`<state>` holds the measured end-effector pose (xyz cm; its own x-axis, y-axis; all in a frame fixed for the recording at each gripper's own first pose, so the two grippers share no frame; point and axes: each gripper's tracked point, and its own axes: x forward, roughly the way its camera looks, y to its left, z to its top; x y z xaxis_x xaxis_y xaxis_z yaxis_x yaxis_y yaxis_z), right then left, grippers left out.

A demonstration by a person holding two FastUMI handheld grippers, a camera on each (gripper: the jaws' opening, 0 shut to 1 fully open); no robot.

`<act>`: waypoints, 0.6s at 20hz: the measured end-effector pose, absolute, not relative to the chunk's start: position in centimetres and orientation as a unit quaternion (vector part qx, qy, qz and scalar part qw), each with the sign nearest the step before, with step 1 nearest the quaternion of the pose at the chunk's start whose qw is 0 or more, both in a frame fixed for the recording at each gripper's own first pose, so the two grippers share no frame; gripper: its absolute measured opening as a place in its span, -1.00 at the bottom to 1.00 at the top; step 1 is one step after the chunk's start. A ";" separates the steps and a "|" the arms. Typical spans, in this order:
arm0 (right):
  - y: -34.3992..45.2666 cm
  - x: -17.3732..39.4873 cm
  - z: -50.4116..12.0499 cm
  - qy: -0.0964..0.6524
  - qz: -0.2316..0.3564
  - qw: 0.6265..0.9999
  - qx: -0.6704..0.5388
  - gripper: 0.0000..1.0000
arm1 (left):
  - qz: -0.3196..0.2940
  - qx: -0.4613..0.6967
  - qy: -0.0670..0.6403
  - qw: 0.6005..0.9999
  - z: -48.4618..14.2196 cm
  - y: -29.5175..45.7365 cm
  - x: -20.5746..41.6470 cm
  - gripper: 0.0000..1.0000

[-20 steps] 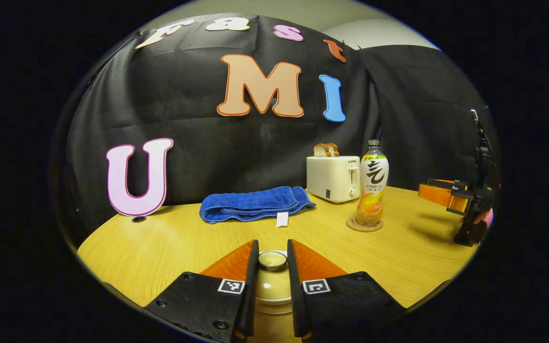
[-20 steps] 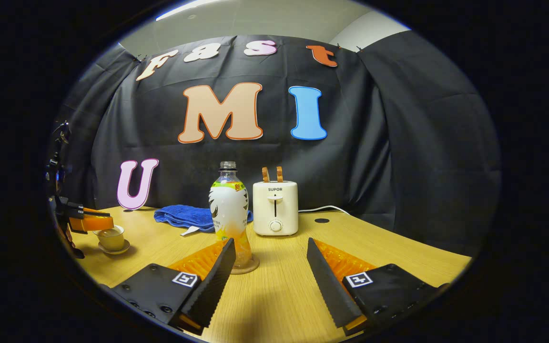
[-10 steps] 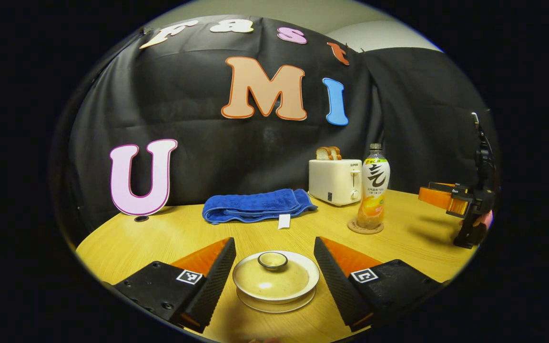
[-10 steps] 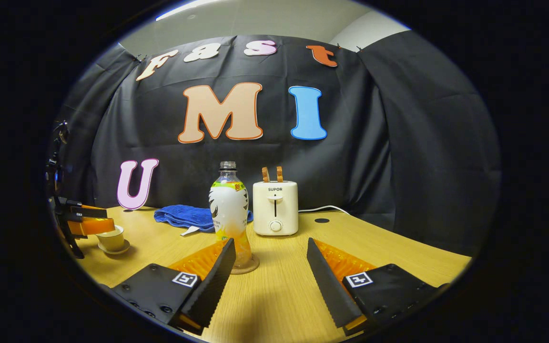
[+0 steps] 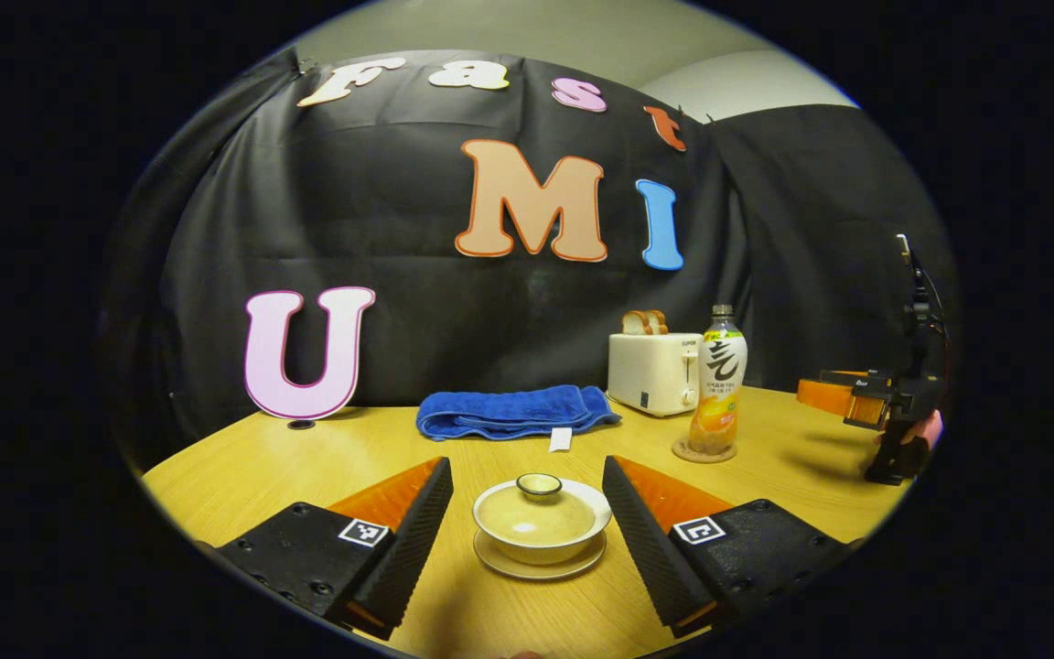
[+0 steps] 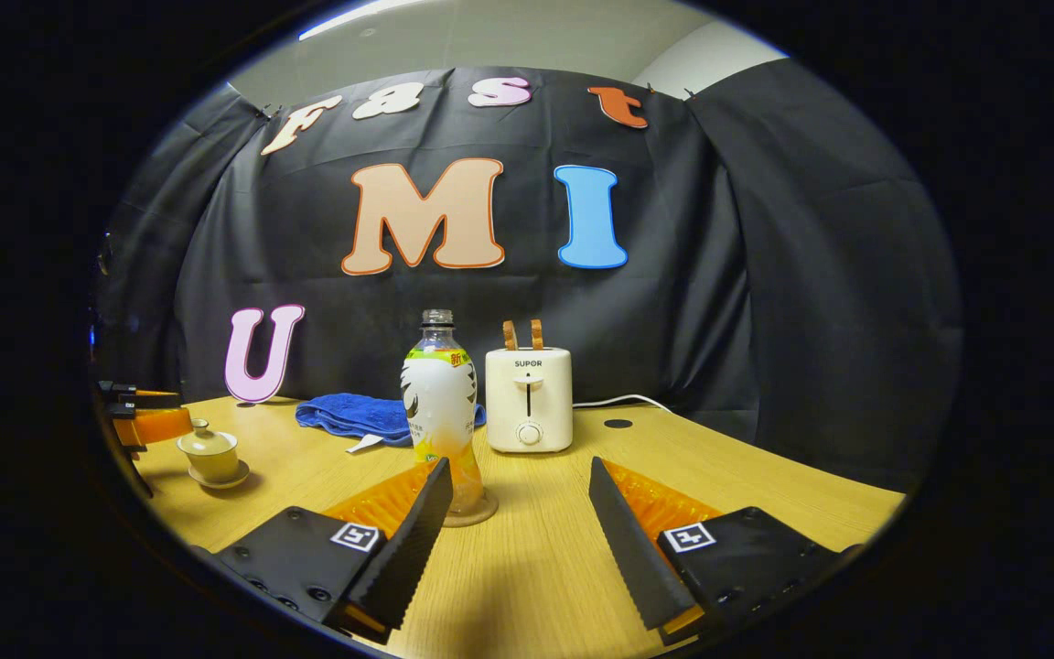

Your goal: Open the teacup lid with one hand, grasp the water bottle and pour water into the teacup with the other hand; after pouring, place the water bottle on the coaster and then close the teacup lid.

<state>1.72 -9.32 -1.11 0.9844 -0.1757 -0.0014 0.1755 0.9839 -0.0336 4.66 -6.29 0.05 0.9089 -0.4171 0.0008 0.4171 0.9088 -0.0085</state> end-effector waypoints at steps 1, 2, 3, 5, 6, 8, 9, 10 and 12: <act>-9.3 1.7 -1.1 0.002 -0.088 0.996 -0.017 0.84 | -0.199 -0.005 0.003 0.980 -0.1 -5.5 4.6 0.92; -9.3 1.7 -1.1 0.001 -0.088 0.996 -0.017 0.84 | -0.181 -0.003 0.004 0.983 -0.2 -4.8 4.5 0.92; -9.4 1.8 -1.1 0.001 -0.088 0.996 -0.017 0.84 | -0.158 -0.003 0.004 0.988 -0.2 -3.7 4.4 0.92; -9.4 1.8 -1.1 0.001 -0.088 0.996 -0.017 0.84 | -0.106 -0.002 0.003 0.994 0.0 -1.5 4.2 0.93; -9.4 1.8 -1.1 0.001 -0.089 0.996 -0.017 0.84 | -0.075 0.000 0.003 0.997 0.0 -0.2 4.1 0.92; -9.5 1.8 -1.1 0.001 -0.093 0.996 -0.017 0.84 | -0.020 0.002 0.003 1.000 0.0 1.9 3.8 0.92; -9.5 1.8 -1.1 0.001 -0.093 0.996 -0.017 0.84 | 0.002 0.003 0.003 1.000 0.0 2.6 3.6 0.92; -9.5 1.8 -1.0 0.001 -0.093 0.996 -0.017 0.84 | 0.024 0.005 0.003 1.000 0.0 3.4 3.6 0.92; -9.5 1.8 -1.1 0.000 -0.093 0.996 -0.017 0.84 | 0.067 0.006 0.004 0.998 0.0 5.1 3.2 0.92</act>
<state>1.76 -9.51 -1.05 0.9827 -0.1851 0.0023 0.1851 0.9821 -0.0346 3.21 5.10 -0.01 0.9910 0.1340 -0.0066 -0.1339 0.9909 0.0125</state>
